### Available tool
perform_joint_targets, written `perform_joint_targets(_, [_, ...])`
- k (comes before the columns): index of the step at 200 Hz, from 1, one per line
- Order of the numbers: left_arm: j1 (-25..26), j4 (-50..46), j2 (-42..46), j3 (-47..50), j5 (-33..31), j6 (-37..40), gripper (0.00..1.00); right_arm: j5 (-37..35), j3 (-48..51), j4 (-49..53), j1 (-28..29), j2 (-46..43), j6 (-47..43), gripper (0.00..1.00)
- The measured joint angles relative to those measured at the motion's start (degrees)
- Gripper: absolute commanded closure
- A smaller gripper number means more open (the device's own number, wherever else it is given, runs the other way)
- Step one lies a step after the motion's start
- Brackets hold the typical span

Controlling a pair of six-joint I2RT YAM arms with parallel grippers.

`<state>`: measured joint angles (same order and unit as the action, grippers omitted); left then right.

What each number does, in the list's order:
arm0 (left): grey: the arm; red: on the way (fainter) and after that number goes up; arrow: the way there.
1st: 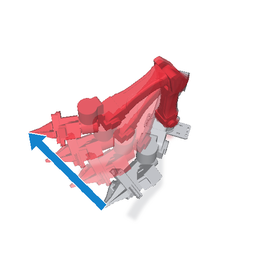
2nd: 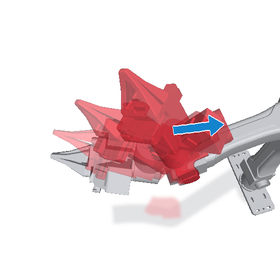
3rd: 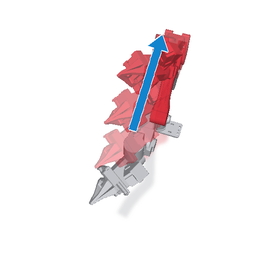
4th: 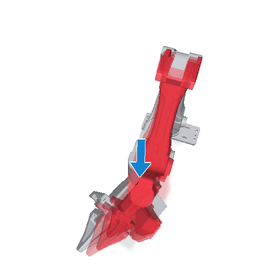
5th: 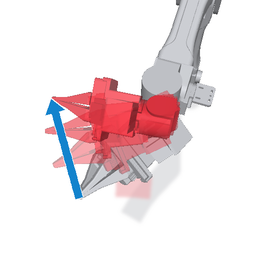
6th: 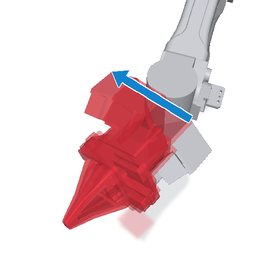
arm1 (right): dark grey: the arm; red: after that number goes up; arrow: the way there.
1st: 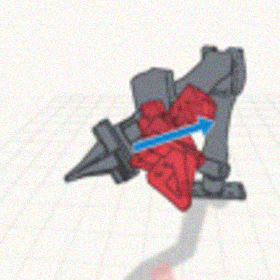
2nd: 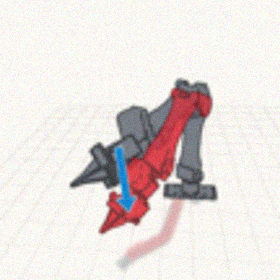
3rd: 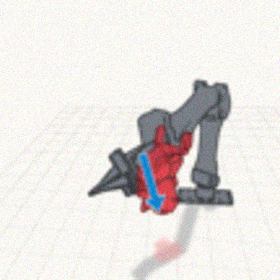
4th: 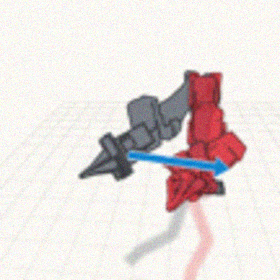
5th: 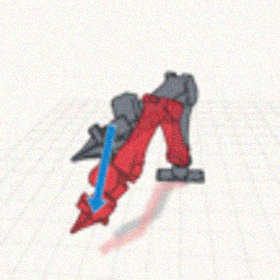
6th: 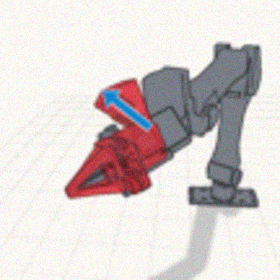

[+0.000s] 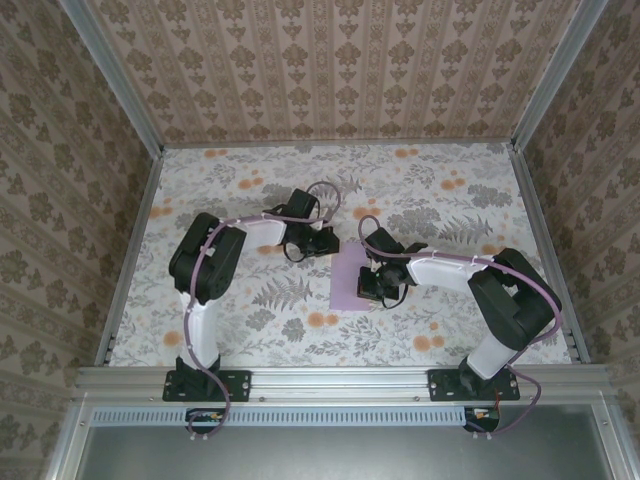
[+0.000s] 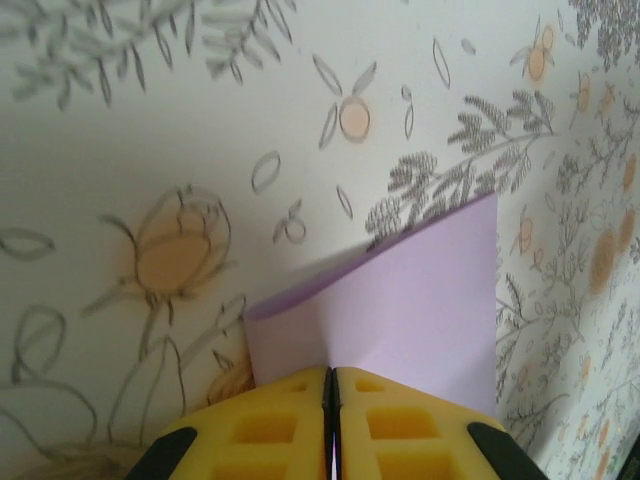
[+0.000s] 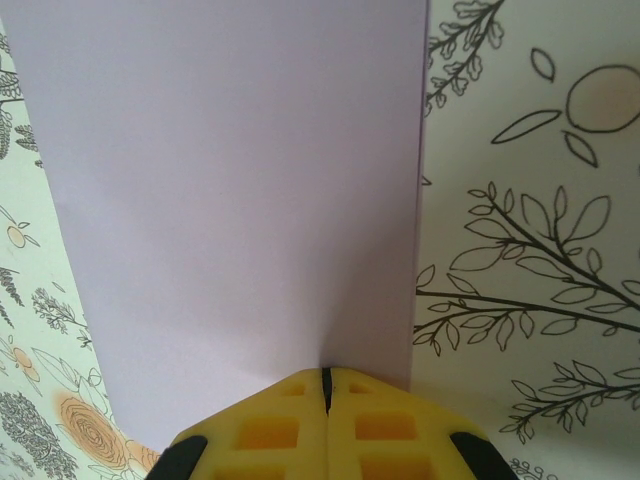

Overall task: Fold a paper plane with a square sheet of paper (fold left side to right side)
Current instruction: First fold the square sheet of paper in half at the center of the table.

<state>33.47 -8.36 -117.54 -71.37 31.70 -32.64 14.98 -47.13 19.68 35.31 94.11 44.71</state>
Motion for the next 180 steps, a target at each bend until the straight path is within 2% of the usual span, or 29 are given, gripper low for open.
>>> perform_joint_targets(114, [-1.9,-2.4,-2.8,-4.3,1.5,1.0,0.89,0.0,0.1,-0.4,0.0,0.0,0.0,1.0])
perform_joint_targets(180, [-4.3,-2.3,-3.7,-6.4,-0.7,2.1,0.87,0.1,0.1,-0.6,0.0,0.0,0.1,1.0])
